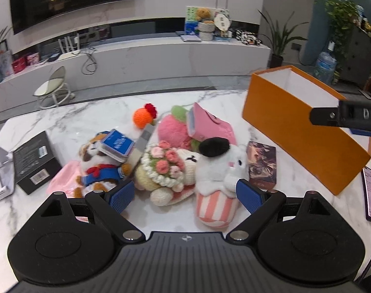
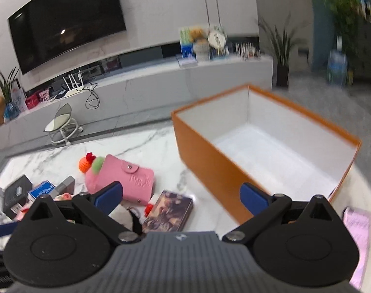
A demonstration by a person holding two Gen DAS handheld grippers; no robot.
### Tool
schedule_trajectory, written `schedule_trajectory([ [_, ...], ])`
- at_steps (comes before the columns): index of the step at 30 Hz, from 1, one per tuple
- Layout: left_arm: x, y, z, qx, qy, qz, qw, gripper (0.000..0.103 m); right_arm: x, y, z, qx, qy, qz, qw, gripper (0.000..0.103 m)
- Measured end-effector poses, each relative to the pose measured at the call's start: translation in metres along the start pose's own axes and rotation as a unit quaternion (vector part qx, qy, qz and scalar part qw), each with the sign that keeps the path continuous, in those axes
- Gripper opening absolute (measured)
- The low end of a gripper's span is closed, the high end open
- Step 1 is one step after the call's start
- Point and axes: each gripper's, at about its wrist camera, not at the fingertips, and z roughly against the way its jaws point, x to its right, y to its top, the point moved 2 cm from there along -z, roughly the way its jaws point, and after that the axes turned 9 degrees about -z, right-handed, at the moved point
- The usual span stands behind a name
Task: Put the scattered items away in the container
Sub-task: 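Move left tool to the white striped bunny plush while right tool reaches the card box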
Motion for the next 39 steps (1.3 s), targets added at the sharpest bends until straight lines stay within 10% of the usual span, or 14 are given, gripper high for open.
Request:
schedule_trajectory([
  [25,0.013,-0.016,-0.077,-0.032,-0.108,0.022,0.9934,0.099,-0.015,-0.032,-0.078,-0.103,0.007,0.012,0.995,0.077],
  [30,0.015,-0.021,-0.086,-0.047,-0.114,0.015,0.9923,0.074,-0.012,-0.034,-0.099,-0.123,-0.010,-0.001,0.992,0.071],
  [39,0.009,-0.025,-0.094,-0.054,-0.123,0.026,0.9907,0.073,-0.011,-0.041,-0.129,-0.139,-0.025,-0.008,0.990,0.068],
])
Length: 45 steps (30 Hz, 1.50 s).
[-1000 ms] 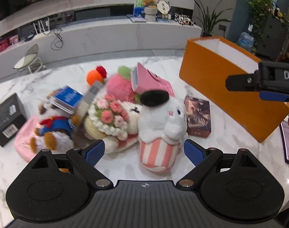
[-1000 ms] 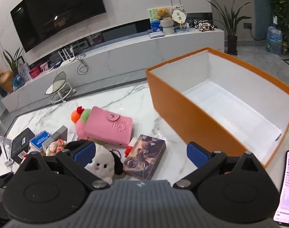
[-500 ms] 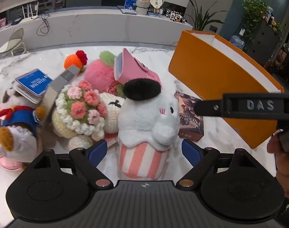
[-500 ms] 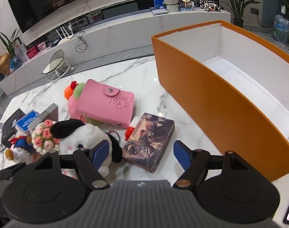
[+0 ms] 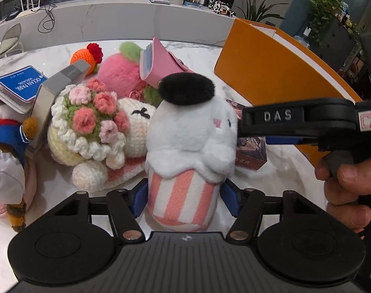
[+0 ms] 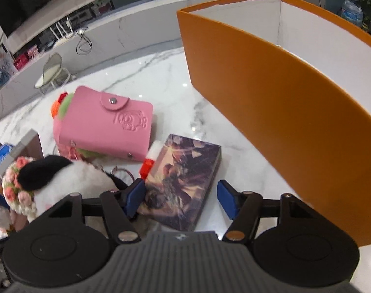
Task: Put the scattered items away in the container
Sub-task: 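Move left tool to the white striped bunny plush while right tool reaches the card box, then close left gripper on the bunny plush while right gripper closes on the card box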
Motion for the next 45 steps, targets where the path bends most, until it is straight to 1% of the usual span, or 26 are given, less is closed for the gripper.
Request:
schedule_trajectory([
  [6,0.001,0.001,-0.003,0.012,0.013,-0.008,0.9998,0.073,-0.002,0.001,-0.009,-0.002,0.000,-0.005,1.000,0.072],
  [10,0.004,0.001,-0.004,0.020,0.024,-0.013,0.9994,0.074,-0.003,0.002,-0.012,0.002,-0.003,0.001,1.000,0.072],
  [17,0.020,0.001,-0.008,0.013,0.057,-0.072,0.9957,0.074,-0.006,0.001,-0.013,0.008,-0.009,0.024,1.000,0.074],
  [19,0.023,0.000,-0.009,0.011,0.064,-0.086,0.9942,0.077,-0.007,0.000,-0.014,0.013,-0.012,0.031,0.999,0.074],
  [20,0.024,-0.001,-0.009,0.010,0.066,-0.091,0.9937,0.080,-0.008,0.000,-0.014,0.016,-0.014,0.037,0.999,0.076],
  [22,0.026,-0.001,-0.010,0.009,0.069,-0.095,0.9931,0.081,-0.009,-0.001,-0.015,0.017,-0.016,0.045,0.999,0.077],
  [23,0.026,-0.001,-0.009,0.008,0.070,-0.094,0.9931,0.081,-0.009,-0.001,-0.015,0.016,-0.016,0.048,0.999,0.077],
  [25,0.025,0.000,-0.008,0.006,0.069,-0.085,0.9940,0.078,-0.010,-0.001,-0.015,0.012,-0.018,0.052,0.998,0.073],
  [26,0.023,0.001,-0.007,0.007,0.068,-0.075,0.9949,0.071,-0.010,-0.001,-0.014,0.009,-0.019,0.052,0.998,0.072],
  [27,0.020,0.002,-0.005,0.007,0.067,-0.063,0.9957,0.068,-0.010,-0.001,-0.014,0.006,-0.018,0.050,0.999,0.071],
  [28,0.017,0.003,-0.004,0.006,0.059,-0.051,0.9969,0.067,-0.010,-0.001,-0.014,0.004,-0.017,0.049,0.999,0.071],
  [30,0.015,0.004,-0.002,0.004,0.049,-0.044,0.9978,0.065,-0.010,-0.001,-0.013,-0.001,-0.015,0.047,0.999,0.070],
  [31,0.015,0.004,-0.001,0.003,0.044,-0.040,0.9982,0.064,-0.009,0.000,-0.013,-0.003,-0.014,0.045,0.999,0.070],
  [33,0.015,0.004,0.000,0.001,0.044,-0.044,0.9981,0.063,-0.009,0.000,-0.012,-0.004,-0.014,0.042,0.999,0.065],
  [37,0.016,0.004,0.004,-0.001,0.038,-0.041,0.9984,0.061,-0.008,-0.001,-0.010,-0.009,-0.011,0.040,0.999,0.064],
  [41,0.015,0.008,0.019,0.020,0.035,-0.033,0.9986,0.060,-0.007,-0.001,-0.001,-0.009,-0.004,0.036,0.999,0.064],
  [45,0.015,0.012,0.035,0.042,0.036,-0.026,0.9981,0.060,-0.005,0.004,0.015,0.003,0.011,0.025,1.000,0.063],
])
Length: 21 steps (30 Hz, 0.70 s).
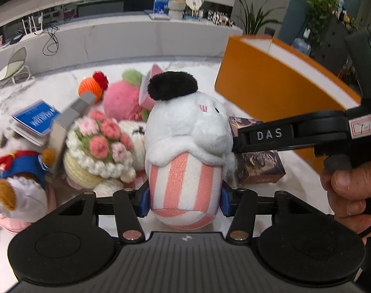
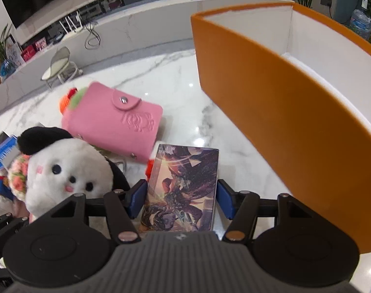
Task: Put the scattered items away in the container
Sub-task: 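Close left gripper on the bunny plush while right gripper closes on the card box, then lift and carry the bunny with left tool while right tool carries the card box to the orange box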
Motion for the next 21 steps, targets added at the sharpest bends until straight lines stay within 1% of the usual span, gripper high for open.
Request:
schedule_trajectory([
  [6,0.002,0.013,0.024,0.029,0.002,0.008,0.9995,0.060,0.006,0.010,0.031,0.028,0.028,-0.020,0.999,0.064],
  [9,0.008,0.021,0.031,0.037,0.004,0.000,0.9993,0.060,0.010,0.014,0.045,0.036,0.041,-0.024,0.998,0.064],
  [14,0.011,0.030,0.038,0.048,0.014,0.010,0.9987,0.060,0.018,0.020,0.069,0.051,0.062,-0.037,0.996,0.064],
  [18,0.024,0.036,0.050,0.063,0.007,0.020,0.9978,0.060,0.027,0.026,0.096,0.080,0.076,-0.043,0.993,0.064],
  [21,0.043,0.044,0.060,0.081,-0.005,0.013,0.9966,0.060,0.038,0.031,0.116,0.108,0.083,-0.051,0.989,0.064],
])
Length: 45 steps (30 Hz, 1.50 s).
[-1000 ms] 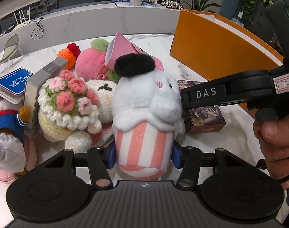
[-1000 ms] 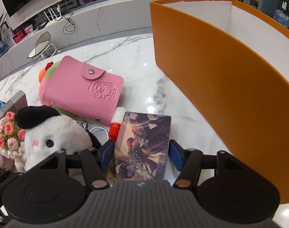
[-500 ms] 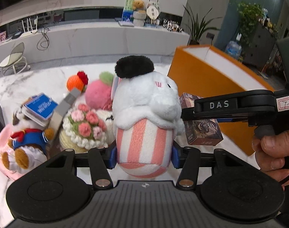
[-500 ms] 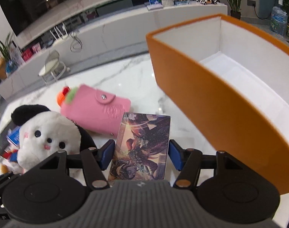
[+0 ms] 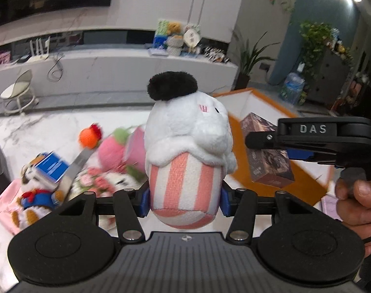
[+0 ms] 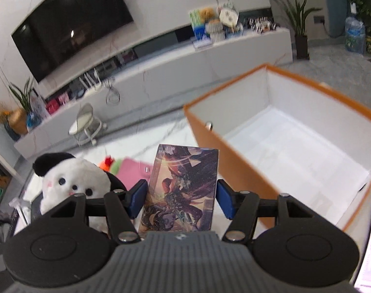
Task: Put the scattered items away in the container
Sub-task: 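Lift and carry the bunny with left tool while right tool carries the card box to the orange box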
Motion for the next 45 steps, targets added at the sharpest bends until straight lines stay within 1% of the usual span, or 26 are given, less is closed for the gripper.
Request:
schedule_trajectory([
  [4,0.027,0.012,0.000,0.019,-0.023,-0.010,0.9995,0.060,0.018,0.014,0.026,0.042,-0.002,-0.015,0.999,0.064],
  [10,0.066,0.026,-0.014,0.030,-0.055,-0.022,0.9978,0.060,0.050,0.033,0.057,0.110,-0.035,-0.027,0.993,0.064],
  [15,0.091,0.033,-0.030,0.030,-0.074,-0.023,0.9965,0.060,0.077,0.043,0.073,0.139,-0.055,-0.047,0.988,0.064],
  [20,0.110,0.040,-0.044,0.034,-0.090,-0.014,0.9953,0.060,0.089,0.048,0.077,0.161,-0.073,-0.040,0.983,0.063],
  [24,0.123,0.041,-0.057,0.034,-0.104,-0.010,0.9939,0.060,0.099,0.049,0.076,0.170,-0.087,-0.039,0.981,0.063],
  [29,0.141,0.039,-0.076,0.028,-0.112,-0.013,0.9932,0.060,0.112,0.056,0.068,0.178,-0.108,-0.037,0.977,0.063],
  [34,0.151,0.037,-0.091,0.025,-0.106,-0.012,0.9940,0.060,0.122,0.059,0.055,0.182,-0.133,-0.023,0.974,0.063],
  [42,0.162,0.030,-0.113,0.009,-0.086,-0.012,0.9962,0.061,0.137,0.060,0.025,0.160,-0.158,-0.002,0.974,0.062],
  [45,0.162,0.028,-0.118,0.008,-0.081,-0.008,0.9967,0.060,0.140,0.059,0.020,0.155,-0.157,-0.003,0.975,0.062],
])
